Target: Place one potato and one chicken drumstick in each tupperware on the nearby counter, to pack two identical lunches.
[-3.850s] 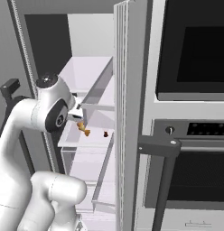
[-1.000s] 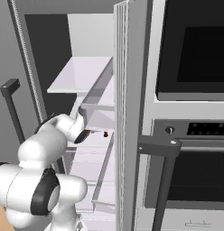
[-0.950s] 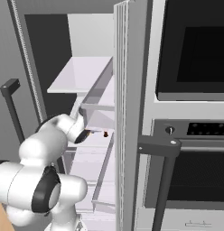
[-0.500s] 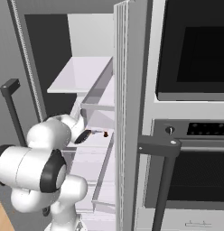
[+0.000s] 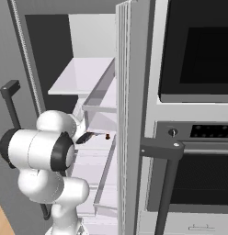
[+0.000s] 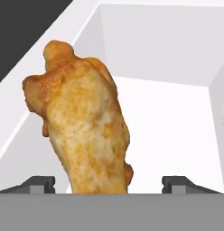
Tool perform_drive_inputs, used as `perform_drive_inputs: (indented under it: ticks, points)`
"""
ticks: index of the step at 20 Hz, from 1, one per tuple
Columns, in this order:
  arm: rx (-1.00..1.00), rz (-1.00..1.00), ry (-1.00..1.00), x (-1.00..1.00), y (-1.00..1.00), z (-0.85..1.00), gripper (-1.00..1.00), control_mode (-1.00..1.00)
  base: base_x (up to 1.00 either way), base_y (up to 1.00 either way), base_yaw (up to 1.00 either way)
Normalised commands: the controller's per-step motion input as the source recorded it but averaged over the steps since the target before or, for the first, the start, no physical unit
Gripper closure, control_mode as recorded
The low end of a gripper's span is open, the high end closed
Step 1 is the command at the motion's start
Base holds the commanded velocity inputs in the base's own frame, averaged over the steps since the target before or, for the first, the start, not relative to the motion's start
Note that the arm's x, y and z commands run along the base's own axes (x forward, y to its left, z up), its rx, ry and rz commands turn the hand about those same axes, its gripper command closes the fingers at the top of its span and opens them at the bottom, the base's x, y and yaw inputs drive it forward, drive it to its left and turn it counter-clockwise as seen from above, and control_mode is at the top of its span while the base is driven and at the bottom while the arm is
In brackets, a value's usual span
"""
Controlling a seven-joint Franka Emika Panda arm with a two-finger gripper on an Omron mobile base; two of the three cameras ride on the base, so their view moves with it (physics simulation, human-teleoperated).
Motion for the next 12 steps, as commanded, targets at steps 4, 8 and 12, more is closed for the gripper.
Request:
perform_drive_inputs:
  ticks: [4, 8, 12]
  points:
    - [0.0, 0.0, 0.0, 0.26, 0.0, -0.32, -1.0, -1.0, 0.0, 0.0, 0.0]
    - [0.0, 0.0, 0.01, 0.08, 0.18, -0.49, 1.0, -1.0, 0.0, 0.0, 0.0]
    - [0.0, 0.0, 0.01, -0.01, 0.11, -0.51, 1.0, -1.0, 0.0, 0.0, 0.0]
